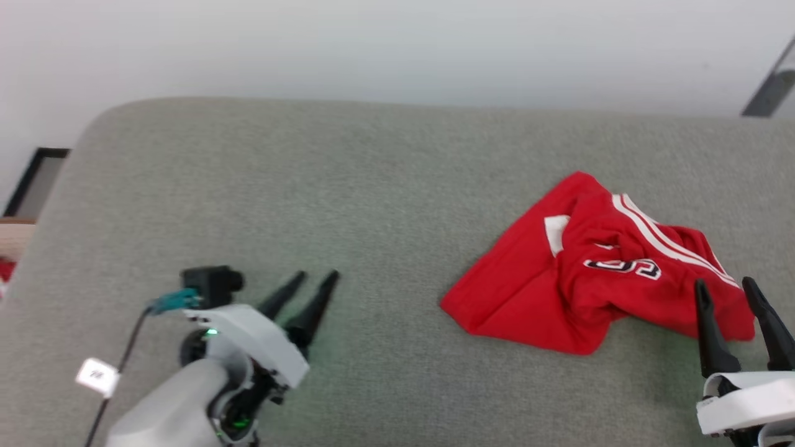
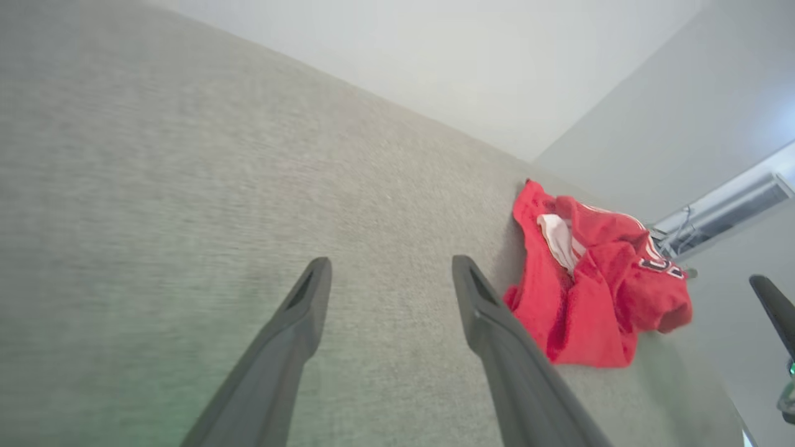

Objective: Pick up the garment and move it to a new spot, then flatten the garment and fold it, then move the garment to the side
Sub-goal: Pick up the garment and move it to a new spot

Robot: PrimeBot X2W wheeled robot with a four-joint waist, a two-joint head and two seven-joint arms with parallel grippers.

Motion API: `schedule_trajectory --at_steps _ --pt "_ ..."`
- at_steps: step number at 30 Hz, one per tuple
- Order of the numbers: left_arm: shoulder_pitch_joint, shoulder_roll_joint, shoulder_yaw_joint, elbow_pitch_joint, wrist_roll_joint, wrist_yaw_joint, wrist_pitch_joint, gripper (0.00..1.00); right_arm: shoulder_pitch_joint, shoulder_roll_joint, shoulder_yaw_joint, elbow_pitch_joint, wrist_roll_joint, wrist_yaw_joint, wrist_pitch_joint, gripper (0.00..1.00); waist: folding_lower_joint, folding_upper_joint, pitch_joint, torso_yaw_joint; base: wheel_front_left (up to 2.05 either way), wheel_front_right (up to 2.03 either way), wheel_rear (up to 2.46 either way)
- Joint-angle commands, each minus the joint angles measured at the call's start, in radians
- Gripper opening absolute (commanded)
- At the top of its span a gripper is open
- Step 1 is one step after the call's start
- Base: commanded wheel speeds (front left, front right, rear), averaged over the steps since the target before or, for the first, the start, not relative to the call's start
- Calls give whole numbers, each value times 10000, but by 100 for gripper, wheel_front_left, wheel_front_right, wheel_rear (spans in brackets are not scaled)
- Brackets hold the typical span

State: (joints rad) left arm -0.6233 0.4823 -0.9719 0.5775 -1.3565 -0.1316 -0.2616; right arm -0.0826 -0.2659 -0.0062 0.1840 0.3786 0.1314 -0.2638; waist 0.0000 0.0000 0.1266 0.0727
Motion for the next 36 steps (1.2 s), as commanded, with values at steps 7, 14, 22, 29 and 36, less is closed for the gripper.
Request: schedule_trajectory --at_steps 7,14,22,29,36 --pt "2014 -151 3300 -655 3133 273 -20 100 416 -7 -381 -87 77 -14 -7 100 0 0 -413 300 0 0 0" --pt "3839 -631 5807 -2272 6235 764 -22 100 440 26 -445 -174 74 -14 -7 100 0 0 -485 146 0 0 0" --pt "5516 -1701 8244 -4235 9325 626 -23 100 53 147 -377 -566 -69 -14 -7 100 0 0 -606 -180 0 0 0" --pt "5937 -2446 9018 -4446 10282 156 -25 100 23 377 -545 -920 -188 -14 -7 100 0 0 -537 -294 0 0 0" --pt "5875 -2772 9222 -4341 10605 10 -23 100 45 519 -657 -998 -265 -14 -7 100 0 0 -492 -345 0 0 0"
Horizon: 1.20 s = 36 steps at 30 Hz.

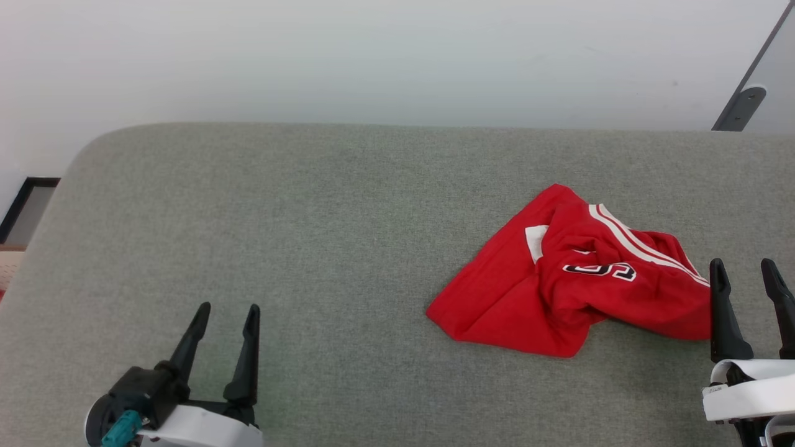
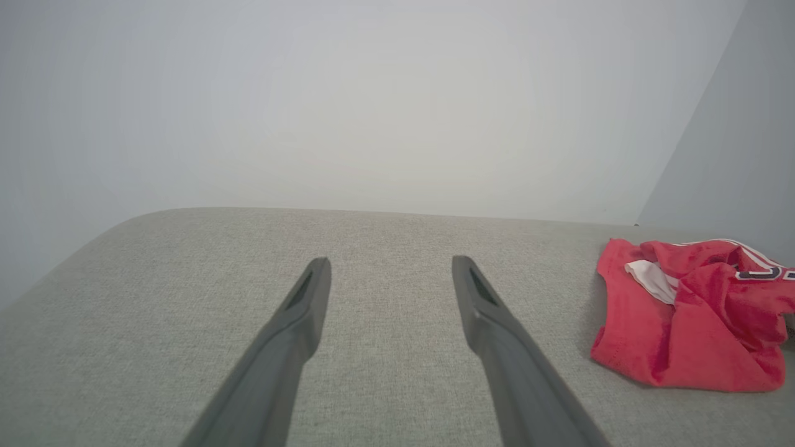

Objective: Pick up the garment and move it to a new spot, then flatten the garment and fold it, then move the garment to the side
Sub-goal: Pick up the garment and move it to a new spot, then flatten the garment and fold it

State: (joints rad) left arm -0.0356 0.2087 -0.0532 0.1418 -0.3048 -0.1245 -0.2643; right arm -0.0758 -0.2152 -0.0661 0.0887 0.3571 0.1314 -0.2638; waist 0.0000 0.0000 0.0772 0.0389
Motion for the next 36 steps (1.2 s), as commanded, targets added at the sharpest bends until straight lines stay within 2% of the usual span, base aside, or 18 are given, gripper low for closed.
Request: schedule_trajectory --at_steps 1,11,15,18,22,25,29,32,36 --pt "-11 -63 46 18 101 -72 3 100 -15 27 -56 -53 -57 -14 -7 100 0 0 -1 -15 0 0 0" --pt "-292 -19 -273 -120 -184 -70 3 100 -185 158 -8 -107 -77 -14 -7 100 0 0 232 -145 0 0 0" --pt "-1384 475 -1191 18 -542 -71 3 100 -318 286 -41 -167 -22 -14 -7 100 0 0 543 -265 0 0 0" --pt "-2762 1056 -2420 516 -1252 -70 317 100 -522 407 51 -192 30 -14 -7 100 0 0 865 -505 0 0 0" --pt "-4876 1551 -4192 1265 -2917 -71 2337 100 -785 622 158 -143 59 -14 -7 100 0 0 1308 -964 0 0 0" --pt "-6341 1814 -5522 1890 -4385 -59 4453 100 -926 791 181 -95 76 -14 -7 100 0 0 1567 -1320 0 0 0" --pt "-7892 1904 -6627 2711 -6043 -52 6735 100 -1078 968 245 -52 100 -14 -7 100 0 0 1841 -1890 0 0 0" --pt "-8887 1803 -6913 3263 -6977 -52 7632 100 -1206 1101 249 -58 111 -14 -7 100 0 0 2070 -2294 0 0 0" --pt "-9787 1511 -7383 3882 -7618 -52 8156 100 -1277 1237 280 -73 138 -14 -7 100 0 0 2354 -2757 0 0 0"
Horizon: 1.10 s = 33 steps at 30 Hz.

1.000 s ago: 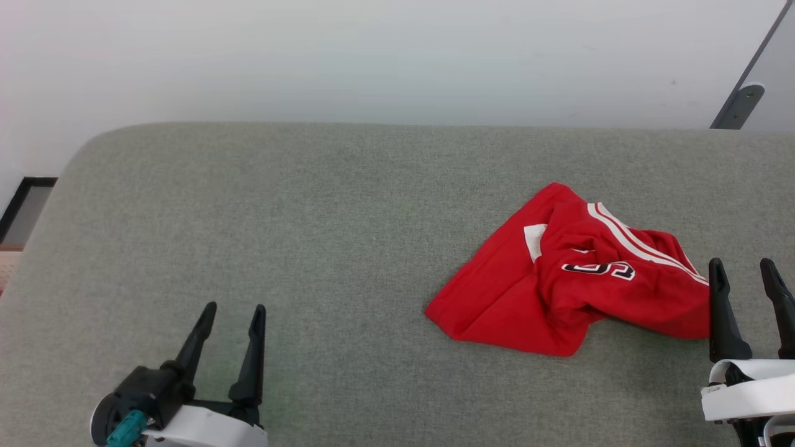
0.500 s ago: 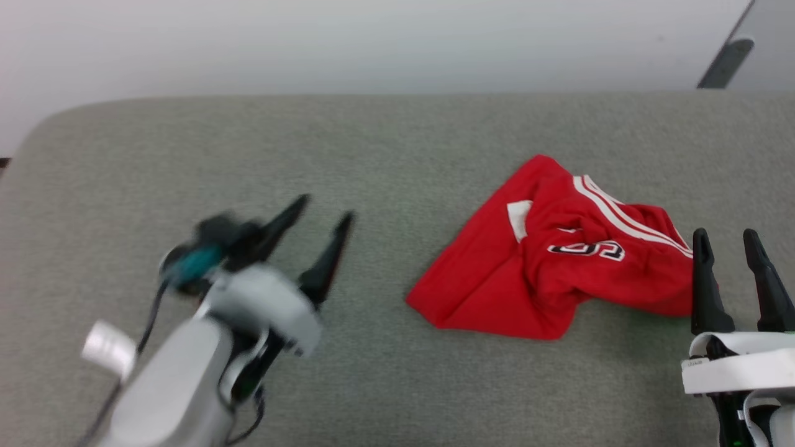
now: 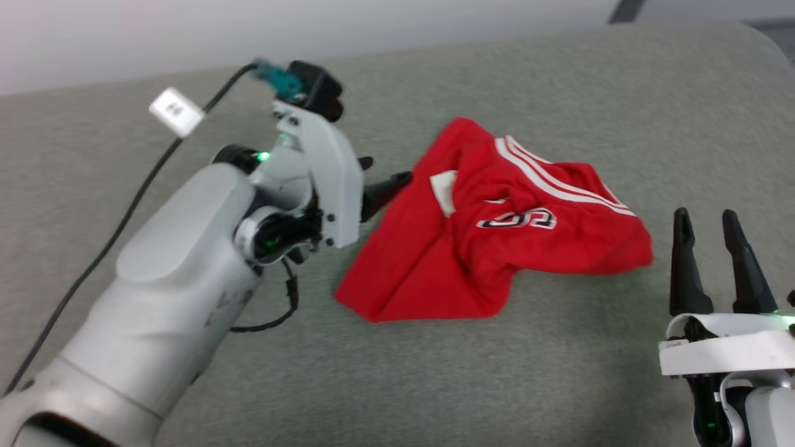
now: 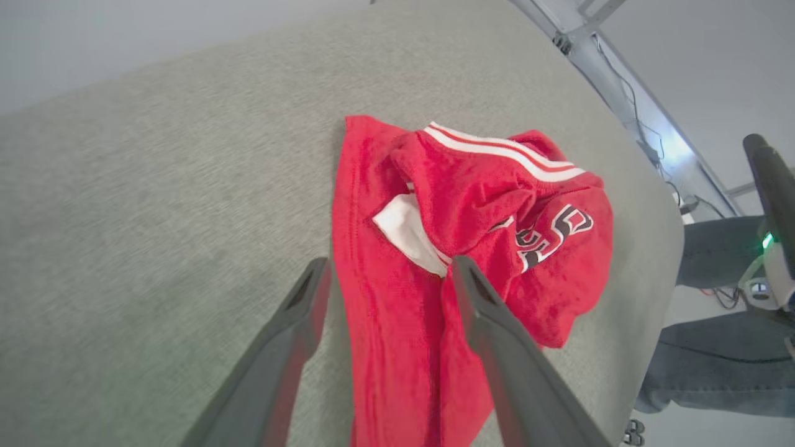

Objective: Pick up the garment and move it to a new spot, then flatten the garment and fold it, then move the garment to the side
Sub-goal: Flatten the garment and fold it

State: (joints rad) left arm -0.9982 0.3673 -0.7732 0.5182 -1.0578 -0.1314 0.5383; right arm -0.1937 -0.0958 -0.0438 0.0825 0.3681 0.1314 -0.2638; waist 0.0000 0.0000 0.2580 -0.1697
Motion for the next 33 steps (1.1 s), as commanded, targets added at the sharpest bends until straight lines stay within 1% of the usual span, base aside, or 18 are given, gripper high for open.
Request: schedule_trajectory --at_steps 1,5,11,13,22,27,33 --pt "-331 -91 -342 239 -215 17 238 100 -161 74 80 -9 41 -14 -7 100 0 0 602 -790 0 0 0" --pt "-824 -99 -958 661 -554 17 567 100 -267 194 107 -28 87 -14 -7 100 0 0 771 -1117 0 0 0" --pt "-1187 10 -1502 1041 -971 17 559 100 -357 284 137 -11 131 -14 -7 100 0 0 915 -1370 0 0 0" --pt "-1433 59 -1819 1299 -1067 17 491 100 -447 317 192 -32 144 -14 -7 100 0 0 1021 -1468 0 0 0" --pt "-2035 140 -2447 2064 -1321 17 63 100 -656 392 370 -10 224 -14 -7 100 0 0 1217 -1691 0 0 0" --pt "-2209 105 -2873 2136 -1565 17 -139 100 -602 425 327 -40 224 -14 -7 100 0 0 1284 -1735 0 0 0" --pt "-2369 202 -3379 2259 -1748 16 -444 100 -677 442 369 -49 257 -14 -7 100 0 0 1362 -1783 0 0 0"
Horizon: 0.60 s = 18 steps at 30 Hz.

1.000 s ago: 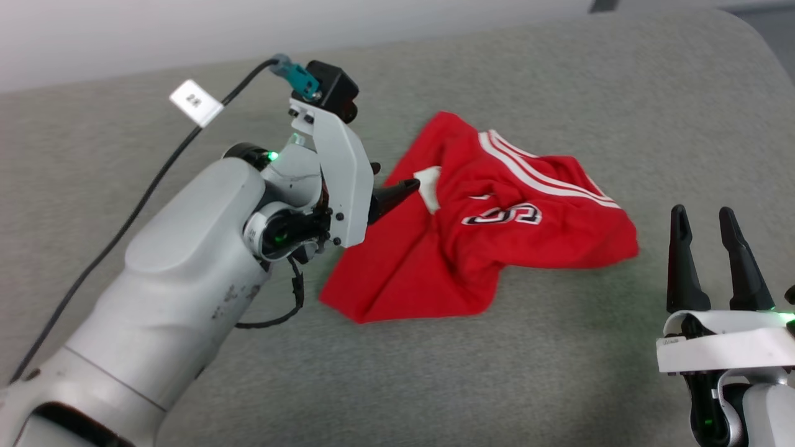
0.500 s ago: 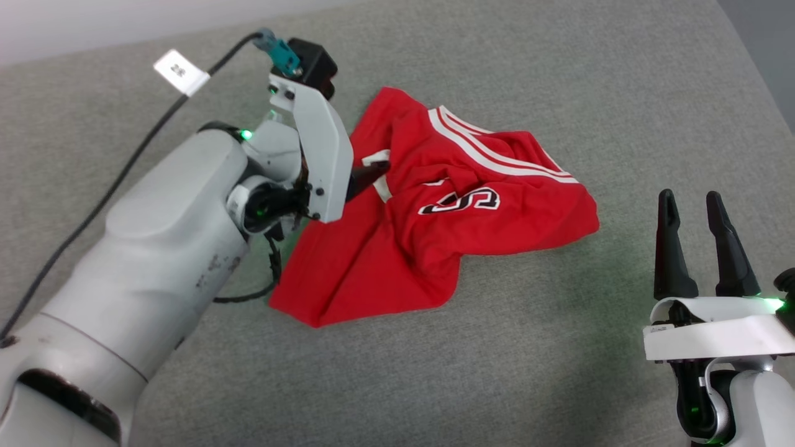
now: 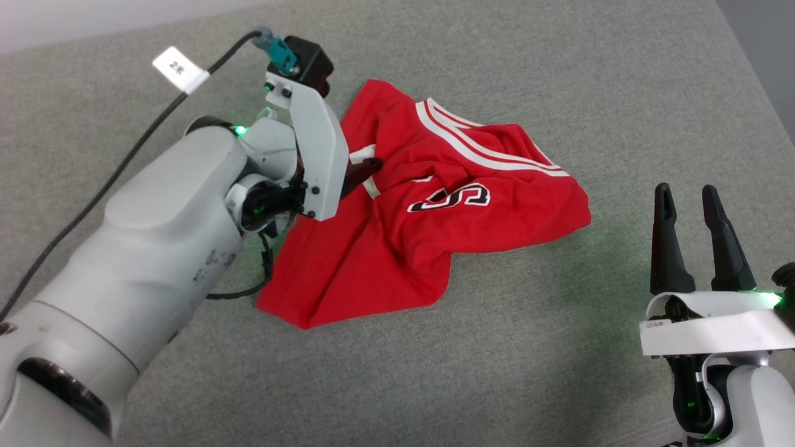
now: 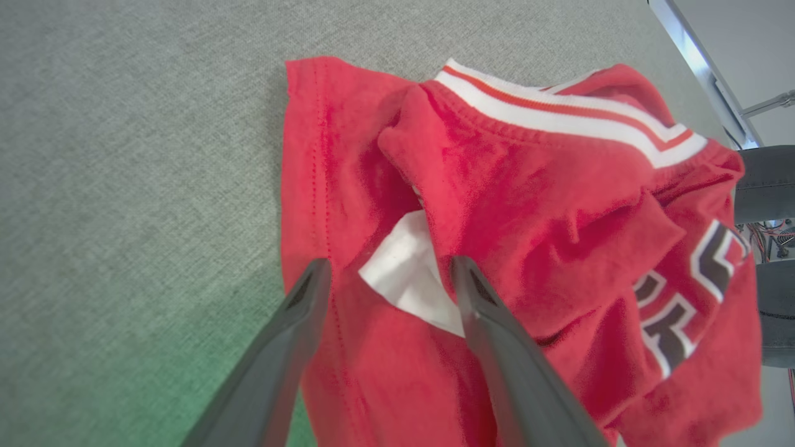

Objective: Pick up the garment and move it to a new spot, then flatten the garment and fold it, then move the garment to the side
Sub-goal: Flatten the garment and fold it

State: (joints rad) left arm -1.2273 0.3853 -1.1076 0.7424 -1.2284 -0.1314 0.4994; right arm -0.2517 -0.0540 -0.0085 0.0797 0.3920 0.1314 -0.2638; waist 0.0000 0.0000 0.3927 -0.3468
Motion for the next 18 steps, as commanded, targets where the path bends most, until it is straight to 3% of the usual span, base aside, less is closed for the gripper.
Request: schedule_trajectory --at_steps 1,3,5,7,10,18 --pt "-115 28 -101 46 -76 16 -74 100 -125 26 28 -30 29 -14 -7 100 0 0 40 -21 0 0 0" --pt "-186 10 -247 73 -169 16 -135 94 -155 30 38 -42 44 -14 -7 100 0 0 71 -29 0 0 0" --pt "-226 4 -384 75 -280 16 -136 76 -164 32 45 -59 43 -14 -7 100 0 0 95 -29 0 0 0" --pt "-269 26 -528 66 -368 16 -171 73 -171 34 60 -64 95 -14 -7 100 0 0 123 -27 0 0 0" --pt "-340 56 -714 89 -515 16 -270 51 -190 34 68 -63 137 -14 -7 100 0 0 160 -32 0 0 0" --pt "-507 138 -1075 158 -829 16 -385 38 -215 36 75 -46 218 -14 -7 100 0 0 195 -34 0 0 0"
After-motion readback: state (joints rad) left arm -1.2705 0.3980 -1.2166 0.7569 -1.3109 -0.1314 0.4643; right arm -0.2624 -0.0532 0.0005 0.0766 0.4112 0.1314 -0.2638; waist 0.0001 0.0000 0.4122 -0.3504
